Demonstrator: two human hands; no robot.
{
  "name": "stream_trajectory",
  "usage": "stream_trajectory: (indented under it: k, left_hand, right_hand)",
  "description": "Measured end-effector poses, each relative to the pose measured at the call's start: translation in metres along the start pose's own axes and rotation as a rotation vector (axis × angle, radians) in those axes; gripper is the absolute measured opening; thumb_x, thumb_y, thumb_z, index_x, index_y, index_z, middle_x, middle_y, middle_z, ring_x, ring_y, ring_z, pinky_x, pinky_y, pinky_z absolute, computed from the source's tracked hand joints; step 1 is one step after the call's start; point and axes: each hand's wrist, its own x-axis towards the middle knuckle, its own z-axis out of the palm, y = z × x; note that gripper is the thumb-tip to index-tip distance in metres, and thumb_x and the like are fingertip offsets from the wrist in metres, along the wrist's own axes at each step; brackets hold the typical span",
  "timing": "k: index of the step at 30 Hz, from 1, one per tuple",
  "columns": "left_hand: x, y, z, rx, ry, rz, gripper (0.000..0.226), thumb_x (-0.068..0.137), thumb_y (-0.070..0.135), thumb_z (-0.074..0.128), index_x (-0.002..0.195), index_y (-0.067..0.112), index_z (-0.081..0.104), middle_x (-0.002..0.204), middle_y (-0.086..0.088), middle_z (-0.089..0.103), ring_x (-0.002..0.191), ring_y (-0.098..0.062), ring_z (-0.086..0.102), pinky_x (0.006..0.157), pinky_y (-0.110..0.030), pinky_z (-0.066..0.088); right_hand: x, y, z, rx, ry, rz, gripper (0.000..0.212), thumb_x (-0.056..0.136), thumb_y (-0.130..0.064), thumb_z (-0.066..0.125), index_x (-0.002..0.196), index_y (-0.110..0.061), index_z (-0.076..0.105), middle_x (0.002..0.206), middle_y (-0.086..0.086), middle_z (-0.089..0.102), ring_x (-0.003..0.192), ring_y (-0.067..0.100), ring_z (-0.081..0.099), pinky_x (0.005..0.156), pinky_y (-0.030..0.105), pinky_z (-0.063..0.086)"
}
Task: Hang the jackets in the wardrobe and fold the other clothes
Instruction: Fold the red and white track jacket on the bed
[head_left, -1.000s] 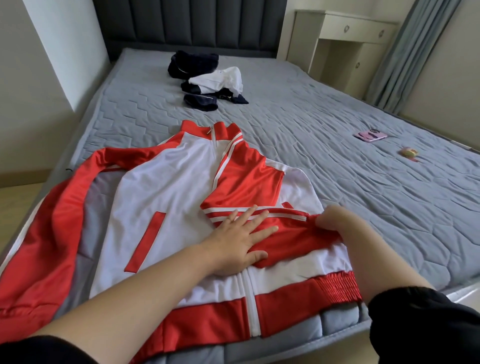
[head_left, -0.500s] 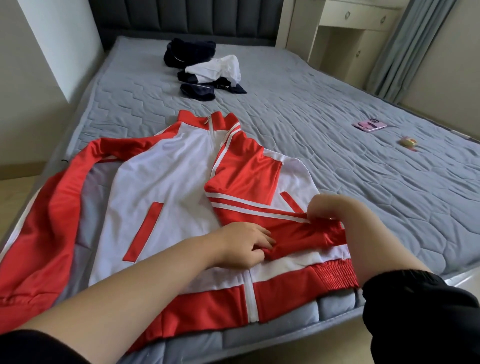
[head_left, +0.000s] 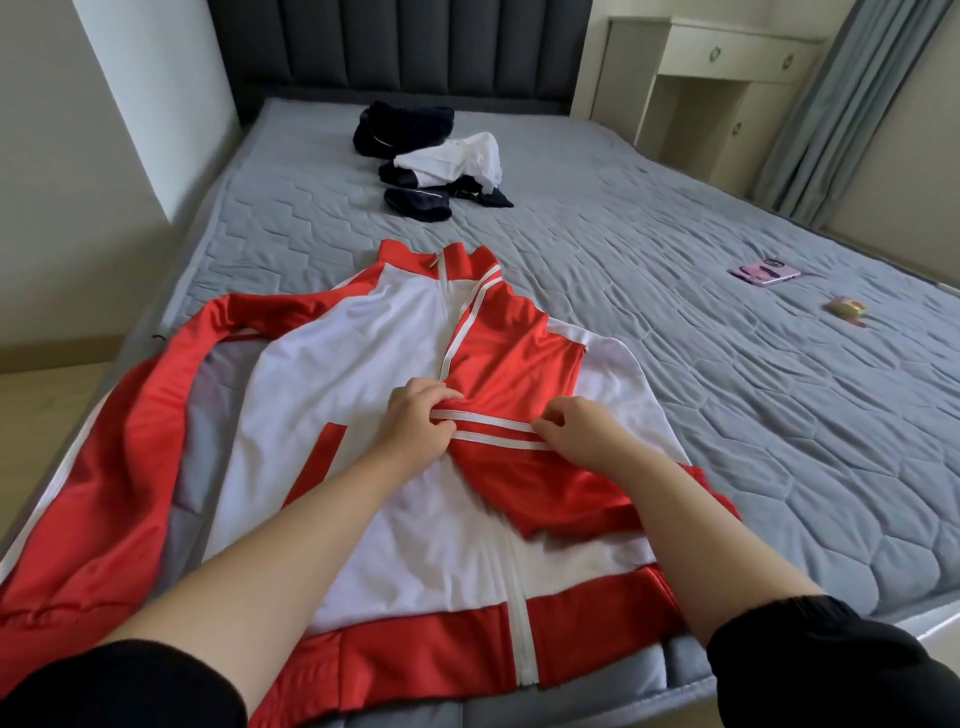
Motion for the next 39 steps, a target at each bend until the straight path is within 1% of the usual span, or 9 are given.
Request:
stream_trajectory:
  k: [6,10,12,17,21,25,29,34,39]
  left_hand:
    - [0.005,-0.023,-0.015,0.308,-0.257,0.292,0.027,0.083,0.021,0.070,0.106,0.007,0.071,0.120,-0.003,0.062,0.118,-0.020,0.046,0.102,-0.024,0.032]
    - [0.011,-0.017,-0.017,-0.129,-0.156,0.010,0.007,0.081,0.007,0.070,0.080,0.000,0.069,0.093,-0.009,0.063,0.093,-0.021,0.056,0.081,-0.019,0.039]
    - [0.014,-0.019,-0.012,0.011,-0.106,-0.029,0.015,0.083,0.017,0.069,0.077,0.003,0.068,0.080,-0.002,0.057,0.085,-0.023,0.055,0.072,-0.023,0.038]
    - [0.006,-0.013,0.015,0.334,0.092,-0.009,0.034,0.082,0.035,0.068,0.108,0.016,0.061,0.108,-0.006,0.055,0.103,-0.025,0.051,0.085,-0.035,0.040]
    - [0.003,-0.013,0.026,0.291,0.084,-0.013,0.041,0.088,0.025,0.057,0.128,0.018,0.052,0.124,-0.006,0.050,0.115,-0.027,0.046,0.095,-0.035,0.036]
    - [0.001,-0.024,0.004,-0.041,0.049,-0.089,0.040,0.088,0.003,0.050,0.127,0.008,0.054,0.126,-0.011,0.049,0.114,-0.024,0.054,0.096,-0.027,0.040]
    - [-0.005,-0.035,-0.030,-0.262,0.069,-0.318,0.034,0.087,0.000,0.051,0.118,0.007,0.060,0.113,-0.009,0.062,0.100,-0.022,0.060,0.085,-0.025,0.046]
    - [-0.008,-0.044,-0.098,-1.194,0.335,-0.835,0.016,0.095,-0.001,0.035,0.085,0.001,0.047,0.082,-0.010,0.047,0.068,-0.021,0.054,0.074,-0.032,0.048]
    - [-0.026,-0.086,-0.161,-1.615,0.637,-0.883,0.012,0.096,0.017,0.042,0.096,0.009,0.050,0.107,-0.008,0.040,0.099,-0.023,0.057,0.097,-0.035,0.040]
  right_hand:
    - [-0.001,0.005,0.010,0.058,0.040,-0.021,0.020,0.091,-0.024,0.057,0.073,-0.015,0.056,0.078,0.003,0.059,0.078,0.020,0.051,0.065,0.028,0.032]
    - [-0.002,0.003,0.015,0.056,0.115,-0.031,0.023,0.090,-0.027,0.058,0.072,-0.014,0.054,0.073,0.002,0.054,0.076,0.023,0.051,0.062,0.029,0.030]
    - [-0.004,0.004,0.019,-0.018,0.172,-0.023,0.024,0.090,-0.029,0.058,0.076,-0.010,0.056,0.078,0.006,0.060,0.083,0.028,0.056,0.062,0.031,0.032]
    - [-0.006,0.001,0.025,-0.362,0.314,0.023,0.027,0.093,-0.034,0.050,0.101,-0.008,0.058,0.110,0.010,0.059,0.109,0.030,0.049,0.090,0.038,0.035]
    - [-0.006,-0.027,0.030,-0.128,0.502,-0.319,0.037,0.091,-0.028,0.048,0.119,-0.005,0.059,0.123,0.013,0.058,0.118,0.033,0.049,0.101,0.043,0.033]
    - [-0.016,-0.027,0.057,-0.327,0.001,-0.203,0.059,0.097,-0.047,0.033,0.149,-0.020,0.023,0.158,0.000,0.016,0.145,0.016,0.011,0.116,0.042,0.005]
    - [-0.016,-0.029,0.054,-0.340,-0.013,-0.165,0.061,0.097,-0.051,0.028,0.150,-0.023,0.017,0.159,-0.002,0.010,0.146,0.015,0.006,0.117,0.043,0.002]
    - [-0.016,-0.070,0.060,-0.308,0.069,-0.187,0.060,0.098,-0.048,0.027,0.150,-0.020,0.016,0.159,-0.001,0.008,0.146,0.017,0.000,0.116,0.042,-0.002]
    - [0.008,-0.147,0.085,-0.391,-0.064,-0.351,0.059,0.100,-0.042,0.028,0.150,-0.014,0.012,0.159,0.001,0.006,0.146,0.019,0.000,0.116,0.043,0.000]
